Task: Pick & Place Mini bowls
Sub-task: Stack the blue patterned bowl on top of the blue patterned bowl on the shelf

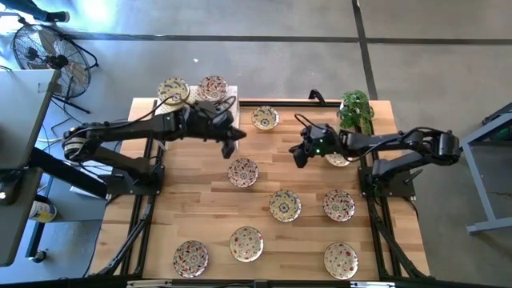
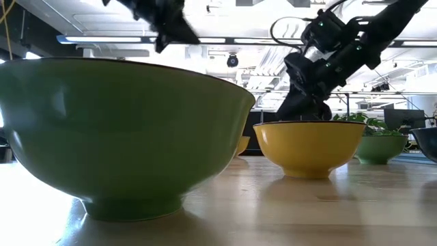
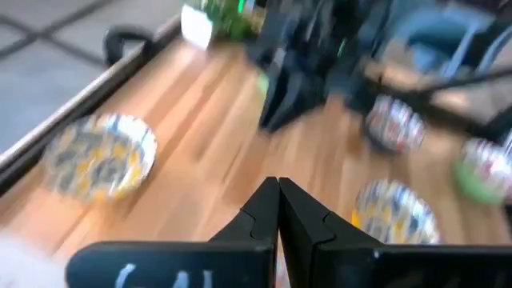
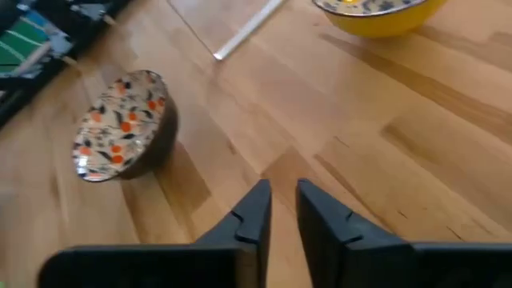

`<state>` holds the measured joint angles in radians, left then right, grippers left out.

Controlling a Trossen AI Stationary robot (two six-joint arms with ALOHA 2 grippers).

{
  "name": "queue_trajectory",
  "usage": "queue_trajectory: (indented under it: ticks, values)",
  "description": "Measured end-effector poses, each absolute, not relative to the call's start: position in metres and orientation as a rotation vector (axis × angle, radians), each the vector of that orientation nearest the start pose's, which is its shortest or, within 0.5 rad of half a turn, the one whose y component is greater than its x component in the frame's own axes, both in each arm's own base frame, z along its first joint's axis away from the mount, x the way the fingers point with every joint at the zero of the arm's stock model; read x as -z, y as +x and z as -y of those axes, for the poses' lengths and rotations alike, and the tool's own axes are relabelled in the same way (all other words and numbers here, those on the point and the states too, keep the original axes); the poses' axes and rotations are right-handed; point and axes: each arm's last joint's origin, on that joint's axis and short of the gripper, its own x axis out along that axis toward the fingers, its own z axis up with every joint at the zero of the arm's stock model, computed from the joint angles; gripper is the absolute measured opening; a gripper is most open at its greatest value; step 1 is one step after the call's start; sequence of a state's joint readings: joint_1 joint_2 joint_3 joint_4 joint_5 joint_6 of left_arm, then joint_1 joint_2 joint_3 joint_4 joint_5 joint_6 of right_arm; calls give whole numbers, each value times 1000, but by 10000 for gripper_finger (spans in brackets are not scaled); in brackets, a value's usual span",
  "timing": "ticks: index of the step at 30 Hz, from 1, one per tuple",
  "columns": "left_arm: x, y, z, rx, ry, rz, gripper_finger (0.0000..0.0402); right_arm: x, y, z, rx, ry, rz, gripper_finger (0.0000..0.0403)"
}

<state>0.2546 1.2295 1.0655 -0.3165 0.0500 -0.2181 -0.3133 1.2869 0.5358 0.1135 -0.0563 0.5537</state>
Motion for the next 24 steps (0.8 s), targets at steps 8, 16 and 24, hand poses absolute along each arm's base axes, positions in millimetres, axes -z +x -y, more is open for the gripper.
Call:
queue_trajectory:
  ticks: [8, 16, 24]
  values:
    - [-307, 248, -48, -269, -314, -716, 0, -189, 241, 65, 481, 568, -596, 104]
    - [-287, 264, -6, -429, -491, -769, 1, -216, 249, 67, 365, 219, -727, 109]
    - [-262, 267, 48, -297, -611, -996, 1, -233, 251, 73, 371, 193, -746, 109]
